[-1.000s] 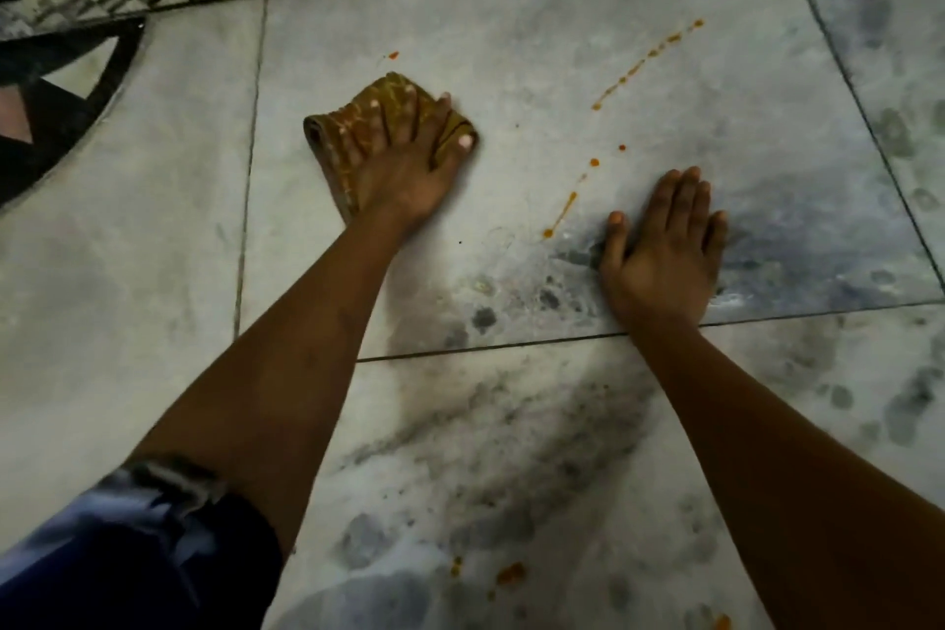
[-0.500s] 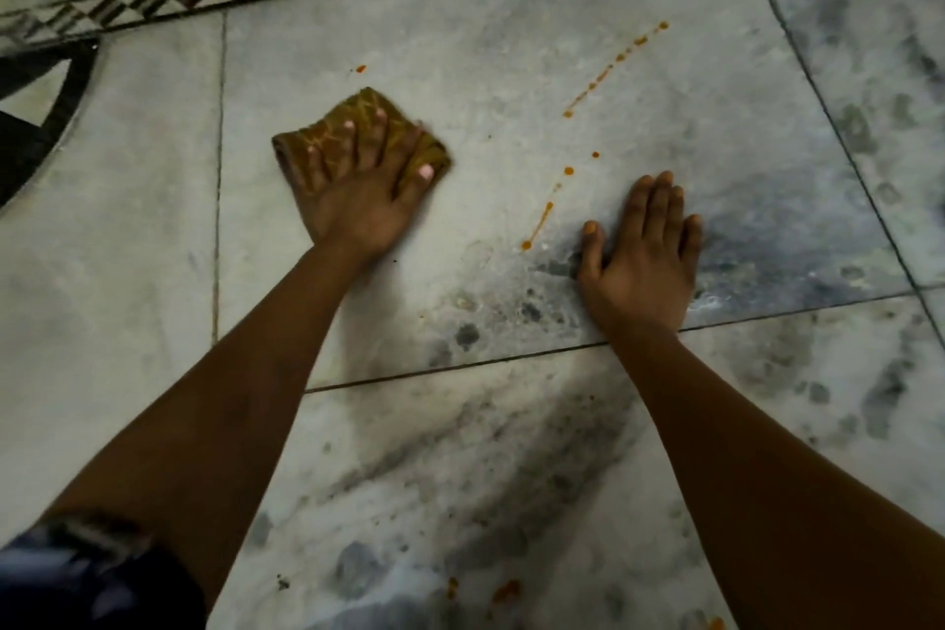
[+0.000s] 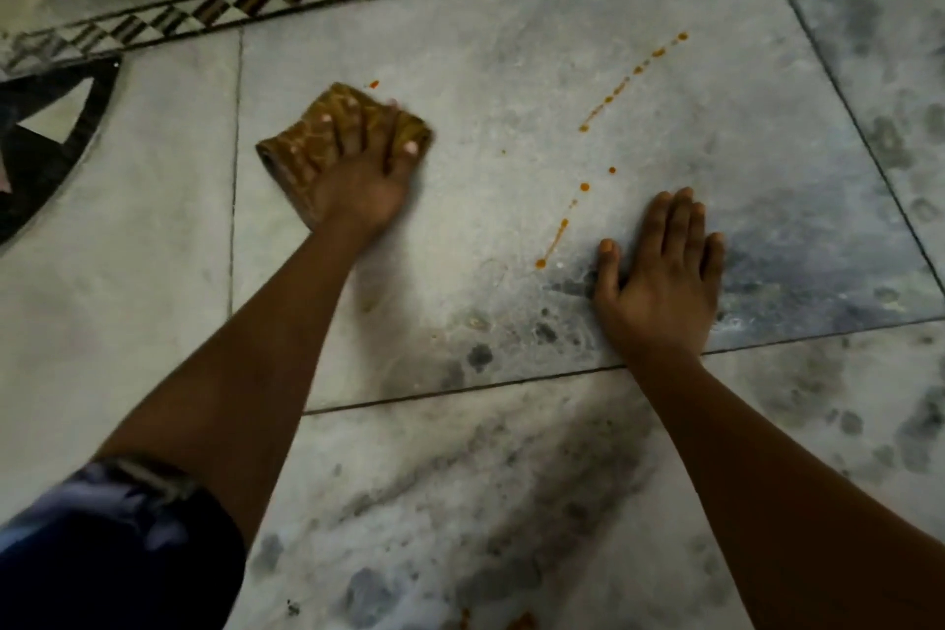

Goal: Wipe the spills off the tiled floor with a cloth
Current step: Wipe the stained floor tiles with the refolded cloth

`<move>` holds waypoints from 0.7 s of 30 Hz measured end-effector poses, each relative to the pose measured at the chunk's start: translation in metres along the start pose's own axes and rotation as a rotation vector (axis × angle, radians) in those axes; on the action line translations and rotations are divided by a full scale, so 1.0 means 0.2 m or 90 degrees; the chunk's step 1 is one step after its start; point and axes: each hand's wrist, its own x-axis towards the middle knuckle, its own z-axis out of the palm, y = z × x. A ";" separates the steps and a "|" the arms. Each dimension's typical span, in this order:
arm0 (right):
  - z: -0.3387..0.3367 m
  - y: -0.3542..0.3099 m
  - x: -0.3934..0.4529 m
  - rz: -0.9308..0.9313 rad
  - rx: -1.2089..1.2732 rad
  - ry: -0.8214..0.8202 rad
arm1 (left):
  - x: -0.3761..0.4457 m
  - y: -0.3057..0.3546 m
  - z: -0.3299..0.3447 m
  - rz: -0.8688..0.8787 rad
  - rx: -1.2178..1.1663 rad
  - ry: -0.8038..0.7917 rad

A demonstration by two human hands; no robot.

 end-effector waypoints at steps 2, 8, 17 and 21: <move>-0.01 0.00 0.00 0.001 0.001 -0.004 | -0.13 0.03 0.04 0.077 0.035 0.001; -0.01 -0.01 0.00 0.004 -0.002 -0.013 | -0.31 -0.35 -0.04 0.126 0.070 0.046; 0.00 0.00 0.00 0.004 -0.005 -0.009 | 0.39 0.03 -0.13 -0.049 -0.117 -0.023; -0.01 -0.01 0.00 0.010 -0.006 -0.012 | 0.11 0.08 -0.04 0.153 0.028 -0.017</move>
